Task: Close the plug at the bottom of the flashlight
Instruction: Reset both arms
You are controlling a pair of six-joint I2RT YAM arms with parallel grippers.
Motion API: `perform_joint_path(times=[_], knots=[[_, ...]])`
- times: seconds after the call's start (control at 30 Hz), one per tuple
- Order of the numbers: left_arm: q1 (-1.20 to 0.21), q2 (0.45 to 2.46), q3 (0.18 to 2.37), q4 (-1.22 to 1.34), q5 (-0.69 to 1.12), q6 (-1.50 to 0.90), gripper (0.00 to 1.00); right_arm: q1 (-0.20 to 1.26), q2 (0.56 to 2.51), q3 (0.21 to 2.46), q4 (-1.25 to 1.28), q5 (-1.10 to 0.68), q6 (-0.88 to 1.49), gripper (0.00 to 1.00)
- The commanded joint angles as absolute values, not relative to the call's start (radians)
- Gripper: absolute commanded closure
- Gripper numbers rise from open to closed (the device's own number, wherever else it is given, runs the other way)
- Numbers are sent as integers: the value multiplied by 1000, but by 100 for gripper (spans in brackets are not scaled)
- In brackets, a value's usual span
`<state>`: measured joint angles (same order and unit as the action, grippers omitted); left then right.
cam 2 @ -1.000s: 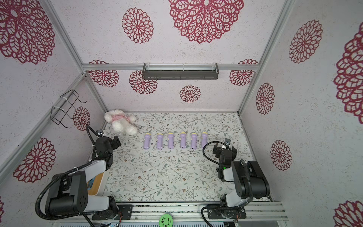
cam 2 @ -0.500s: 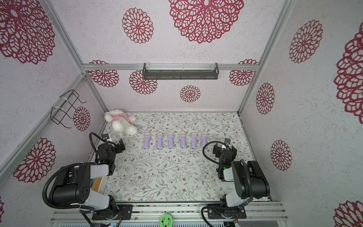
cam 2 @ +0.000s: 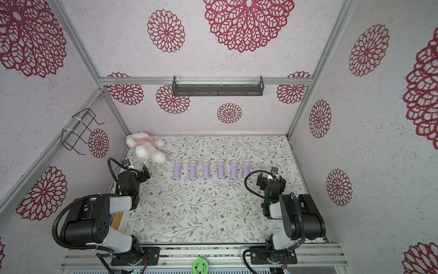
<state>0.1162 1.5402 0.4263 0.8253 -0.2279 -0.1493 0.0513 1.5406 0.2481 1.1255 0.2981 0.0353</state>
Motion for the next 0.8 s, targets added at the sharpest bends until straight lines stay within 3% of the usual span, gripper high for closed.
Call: perform_joint_path(times=[0.0, 0.77], knots=[[112, 1542, 428, 841, -242, -142, 3, 50, 1525, 259, 1170, 292, 25, 1], [97, 1539, 425, 845, -273, -139, 3, 49, 1524, 261, 1169, 292, 25, 1]])
